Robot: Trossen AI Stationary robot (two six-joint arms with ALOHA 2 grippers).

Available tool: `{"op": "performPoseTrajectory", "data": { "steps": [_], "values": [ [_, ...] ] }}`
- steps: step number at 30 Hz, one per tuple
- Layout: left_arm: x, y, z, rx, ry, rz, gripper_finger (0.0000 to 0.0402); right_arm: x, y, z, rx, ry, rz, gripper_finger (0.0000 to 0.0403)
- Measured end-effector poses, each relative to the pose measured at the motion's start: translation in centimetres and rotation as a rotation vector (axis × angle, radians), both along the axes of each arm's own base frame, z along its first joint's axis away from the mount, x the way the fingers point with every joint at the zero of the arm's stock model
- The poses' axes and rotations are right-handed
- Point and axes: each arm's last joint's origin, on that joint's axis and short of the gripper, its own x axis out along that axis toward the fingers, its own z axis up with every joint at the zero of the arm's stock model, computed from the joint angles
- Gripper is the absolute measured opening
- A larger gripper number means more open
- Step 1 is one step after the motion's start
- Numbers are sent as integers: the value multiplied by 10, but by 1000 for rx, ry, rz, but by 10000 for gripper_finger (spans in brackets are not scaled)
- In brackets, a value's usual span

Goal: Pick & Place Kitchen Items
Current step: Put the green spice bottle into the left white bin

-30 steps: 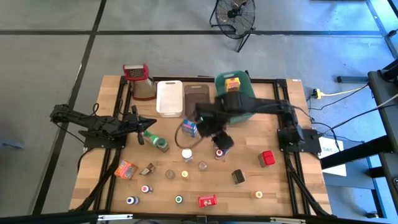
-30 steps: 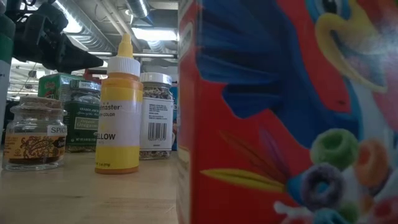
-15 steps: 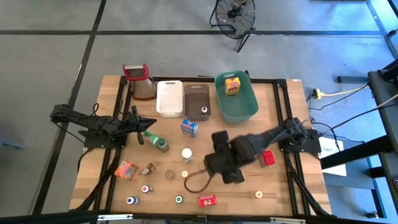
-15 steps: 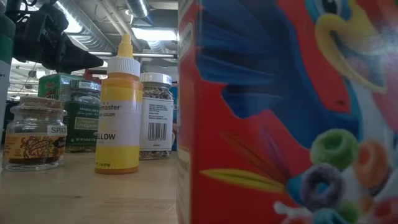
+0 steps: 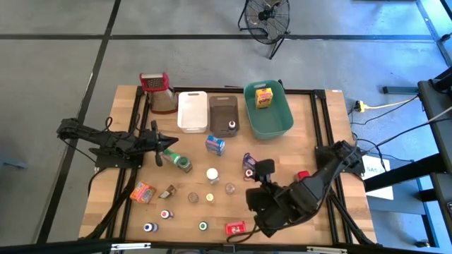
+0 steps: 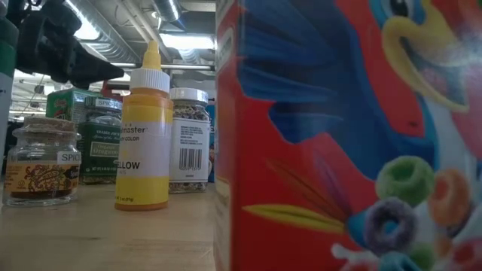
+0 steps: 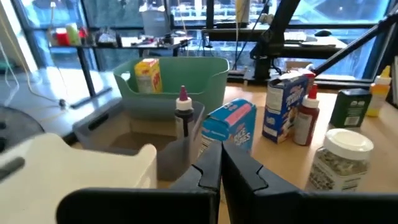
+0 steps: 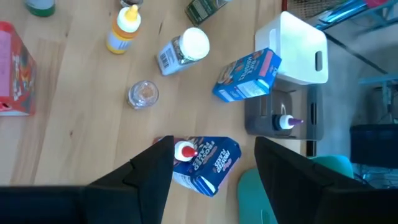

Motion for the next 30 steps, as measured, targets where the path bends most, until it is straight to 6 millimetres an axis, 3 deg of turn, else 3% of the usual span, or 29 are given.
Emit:
{"op": "performPoseTrajectory", "data": {
  "steps": [16,24,30],
  "values": [
    [0,0,0,-1,4,-12,15,2,-1,-10,-10,17,-32,224],
    [0,-1,1,13,0,-35,102,6,-7,-12,-15,23,-49,224],
    [1,-4,12,67,-64,-133,165,8,-10,-12,-15,23,-60,224]
  ]
}}
